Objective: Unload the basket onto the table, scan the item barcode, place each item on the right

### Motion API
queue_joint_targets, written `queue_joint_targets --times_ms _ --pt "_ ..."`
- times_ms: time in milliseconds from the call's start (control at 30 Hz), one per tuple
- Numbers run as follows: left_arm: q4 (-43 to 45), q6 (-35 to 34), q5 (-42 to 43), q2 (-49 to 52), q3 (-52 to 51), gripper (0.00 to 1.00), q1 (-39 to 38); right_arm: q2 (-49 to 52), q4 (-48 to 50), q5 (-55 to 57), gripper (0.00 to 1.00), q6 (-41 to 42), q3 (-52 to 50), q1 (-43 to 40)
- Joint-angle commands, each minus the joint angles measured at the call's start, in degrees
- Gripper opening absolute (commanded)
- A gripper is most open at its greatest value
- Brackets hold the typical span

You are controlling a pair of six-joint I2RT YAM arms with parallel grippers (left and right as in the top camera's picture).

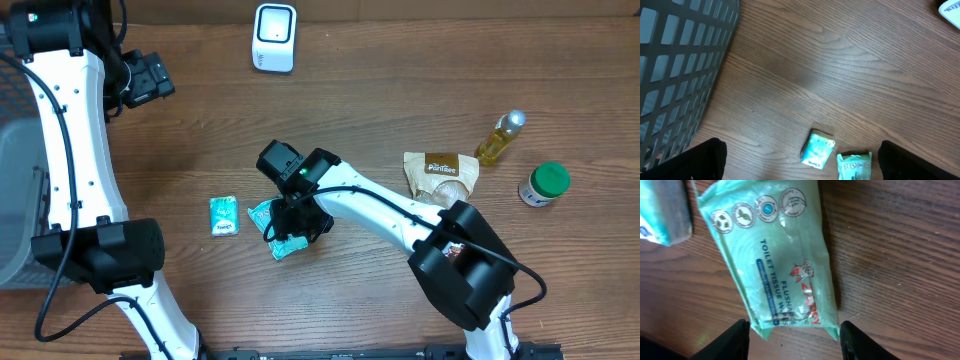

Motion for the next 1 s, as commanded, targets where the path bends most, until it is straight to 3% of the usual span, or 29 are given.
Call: queue_joint_targets --times_ms 0,767,967 --pt "-0.13 0.24 0.50 -1.31 -0.22 1.00 -0.07 1.84 0.26 -0.46 0.54 0.52 1.03 0.70" --pt "-0.13 0.24 0.50 -1.31 -0.22 1.00 -0.07 3.72 1.40 0.72 0.53 0.72 1.03 1.57" --pt "-0.13 0.24 0.50 -1.31 -0.22 1.00 -0.07 5.33 1.77 0.74 0.40 0.68 1.03 1.62"
